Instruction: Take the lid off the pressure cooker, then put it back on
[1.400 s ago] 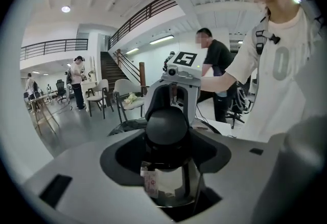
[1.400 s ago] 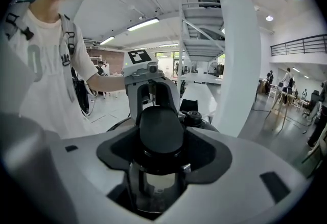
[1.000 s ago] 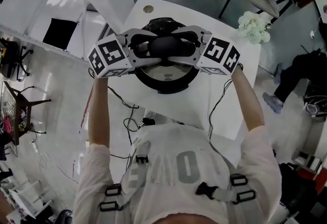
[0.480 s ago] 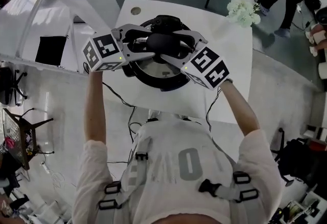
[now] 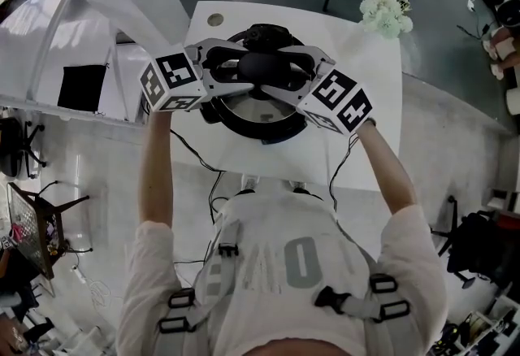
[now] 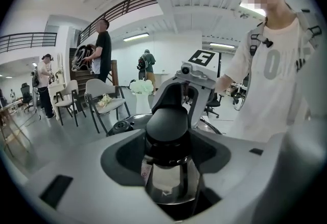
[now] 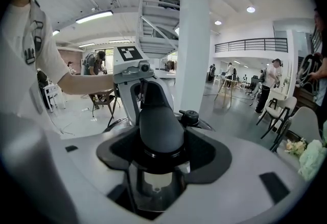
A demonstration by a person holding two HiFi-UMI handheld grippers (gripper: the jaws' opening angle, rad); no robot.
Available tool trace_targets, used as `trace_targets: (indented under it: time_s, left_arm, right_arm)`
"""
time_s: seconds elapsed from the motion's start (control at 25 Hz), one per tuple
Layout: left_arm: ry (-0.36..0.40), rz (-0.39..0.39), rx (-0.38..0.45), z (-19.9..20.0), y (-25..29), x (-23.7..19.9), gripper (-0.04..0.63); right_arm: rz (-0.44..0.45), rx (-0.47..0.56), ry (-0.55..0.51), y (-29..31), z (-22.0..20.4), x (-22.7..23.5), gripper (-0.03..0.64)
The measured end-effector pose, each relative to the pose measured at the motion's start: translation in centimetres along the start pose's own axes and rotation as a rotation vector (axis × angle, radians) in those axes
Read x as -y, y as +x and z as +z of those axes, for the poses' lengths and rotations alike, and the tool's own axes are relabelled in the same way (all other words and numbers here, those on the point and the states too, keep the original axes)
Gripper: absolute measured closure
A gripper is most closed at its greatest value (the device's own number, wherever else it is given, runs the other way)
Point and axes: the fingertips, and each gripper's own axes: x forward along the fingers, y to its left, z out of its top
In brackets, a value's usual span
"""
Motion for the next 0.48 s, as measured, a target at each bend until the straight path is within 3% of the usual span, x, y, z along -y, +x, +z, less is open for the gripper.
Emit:
trace_targets:
  time_s: [0.32,0.48]
  left_arm:
    - [0.045,0.029,-0.021,0.6,-0.2,0.5,0.342]
    - [0.061,0.06,0.031,2.8,-1.6,0.8,0.344]
  right_arm:
    - [0.004,0.039,-0.063,-0.7,0.5,-0.3,0.331]
    - [-0.009,0.085,-0.088,-2.1,2.7,-0.5,0.331]
